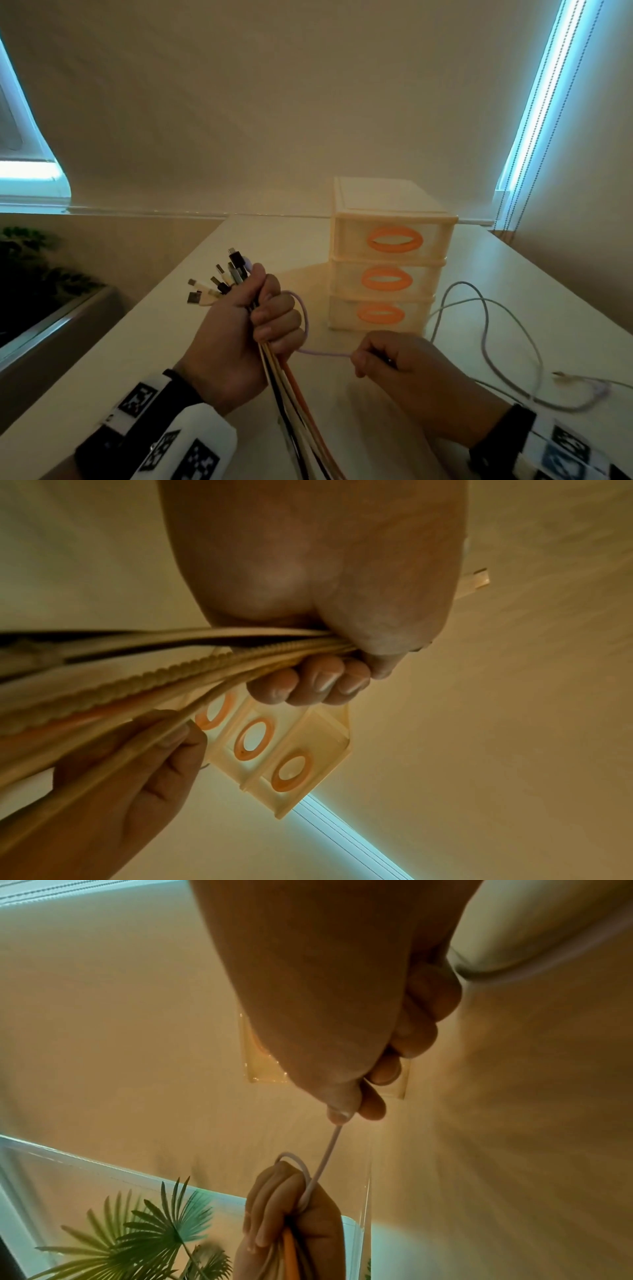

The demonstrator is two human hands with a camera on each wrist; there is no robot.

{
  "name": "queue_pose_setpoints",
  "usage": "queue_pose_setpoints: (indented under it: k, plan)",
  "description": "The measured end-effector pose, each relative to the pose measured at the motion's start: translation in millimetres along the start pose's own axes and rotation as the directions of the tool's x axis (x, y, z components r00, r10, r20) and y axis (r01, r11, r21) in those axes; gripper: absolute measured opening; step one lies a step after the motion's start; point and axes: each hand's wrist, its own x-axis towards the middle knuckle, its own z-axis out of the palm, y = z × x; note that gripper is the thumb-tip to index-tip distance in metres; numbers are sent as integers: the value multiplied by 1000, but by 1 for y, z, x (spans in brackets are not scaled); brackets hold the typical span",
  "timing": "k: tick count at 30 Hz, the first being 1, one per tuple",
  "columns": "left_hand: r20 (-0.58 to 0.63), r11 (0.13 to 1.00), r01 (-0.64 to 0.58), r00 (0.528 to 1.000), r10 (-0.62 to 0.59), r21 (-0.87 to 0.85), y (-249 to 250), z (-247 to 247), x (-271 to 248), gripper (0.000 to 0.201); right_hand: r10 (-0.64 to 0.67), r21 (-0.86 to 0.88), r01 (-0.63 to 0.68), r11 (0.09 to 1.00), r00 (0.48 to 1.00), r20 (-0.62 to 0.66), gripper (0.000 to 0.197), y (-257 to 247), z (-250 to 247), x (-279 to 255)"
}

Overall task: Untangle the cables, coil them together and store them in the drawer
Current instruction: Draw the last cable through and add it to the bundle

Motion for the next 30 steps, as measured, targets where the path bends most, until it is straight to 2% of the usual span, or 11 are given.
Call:
queue_pose_setpoints:
  k: [5,8,10,12,14,17,20,23,25,28,30]
  plan:
    - [-20,1000,-13,1000,13,1,2,3,-3,45,14,41,-19,999,991,135,23,-3,-8,-3]
    - [-157,995,-74,984,85,73,0,13,-3,45,51,17,-59,998,953,298,24,-6,-17,-5]
    - [-230,983,-106,963,139,149,-3,18,-2,46,84,-51,-72,996,948,306,24,-5,-18,-4]
    - [-237,979,-90,962,133,182,-7,20,-3,47,104,-109,-84,991,976,192,23,-1,-18,0]
    - [-173,980,-12,984,47,200,-9,20,-5,46,96,-109,-93,990,995,21,24,0,-18,4]
    - [3,925,175,982,-187,338,-18,23,-9,47,10,-62,-23,998,979,-204,28,-9,-19,10]
    - [43,854,245,954,-297,458,-26,28,-10,50,-84,-44,75,996,955,-283,24,-30,-14,8]
    - [10,898,148,986,-167,415,-26,33,-10,49,-126,33,143,989,943,-308,16,-46,-15,2]
    - [-60,923,55,998,-35,382,-25,36,-8,49,-127,90,151,985,966,-226,15,-52,-15,-1]
    - [-184,947,-42,977,106,319,-25,37,-3,51,-139,70,147,987,985,-99,18,-51,-8,-3]
    - [-233,977,-101,962,144,188,-24,38,-2,52,-98,125,103,987,994,-45,22,-43,-3,-1]
